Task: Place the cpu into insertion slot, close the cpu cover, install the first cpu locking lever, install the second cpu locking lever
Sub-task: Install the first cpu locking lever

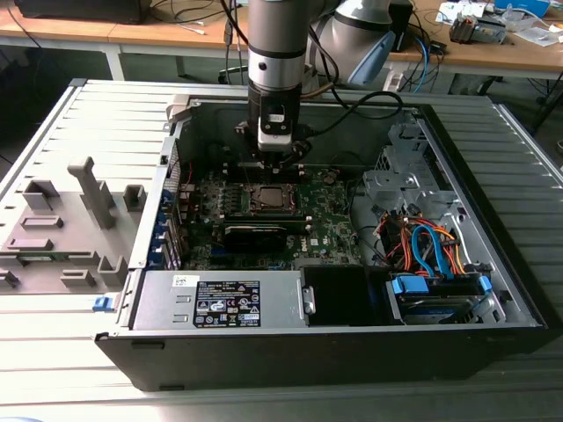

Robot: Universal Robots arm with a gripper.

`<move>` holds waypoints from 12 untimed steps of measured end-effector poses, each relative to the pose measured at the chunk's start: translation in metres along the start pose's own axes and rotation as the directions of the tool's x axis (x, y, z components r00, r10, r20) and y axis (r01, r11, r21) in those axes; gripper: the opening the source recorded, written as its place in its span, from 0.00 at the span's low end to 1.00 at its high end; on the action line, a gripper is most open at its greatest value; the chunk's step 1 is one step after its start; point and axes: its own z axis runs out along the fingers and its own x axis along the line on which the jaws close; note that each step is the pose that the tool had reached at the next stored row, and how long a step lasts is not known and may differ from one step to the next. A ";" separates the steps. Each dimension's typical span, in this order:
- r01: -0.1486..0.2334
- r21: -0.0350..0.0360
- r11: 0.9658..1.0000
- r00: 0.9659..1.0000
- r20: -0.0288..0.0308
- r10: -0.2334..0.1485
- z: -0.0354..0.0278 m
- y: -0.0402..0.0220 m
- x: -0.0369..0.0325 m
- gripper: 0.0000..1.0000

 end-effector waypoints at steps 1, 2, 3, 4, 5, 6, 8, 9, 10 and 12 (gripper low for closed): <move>0.006 0.000 1.000 1.000 0.000 -0.006 0.0000 0.0000 0.0000 0.11; 0.010 0.000 1.000 1.000 0.000 -0.010 0.0000 0.0000 0.0000 0.11; 0.012 0.000 1.000 1.000 0.001 -0.012 0.0000 0.0000 0.0000 0.11; 0.013 0.000 1.000 1.000 0.001 -0.013 0.0000 0.0000 0.0000 0.11; 0.017 -0.001 1.000 1.000 0.001 -0.017 0.0000 0.0000 0.0000 0.11; 0.019 -0.001 1.000 1.000 0.001 -0.019 0.0000 0.0000 0.0000 0.11; 0.024 -0.001 1.000 1.000 0.001 -0.024 0.0000 0.0000 0.0000 0.11; 0.027 -0.001 1.000 1.000 0.001 -0.027 0.0000 0.0000 0.0000 0.11; 0.029 -0.001 1.000 1.000 0.001 -0.029 0.0000 0.0000 0.0000 0.11; 0.037 -0.001 0.999 0.999 0.002 -0.037 0.0000 0.0000 0.0000 0.11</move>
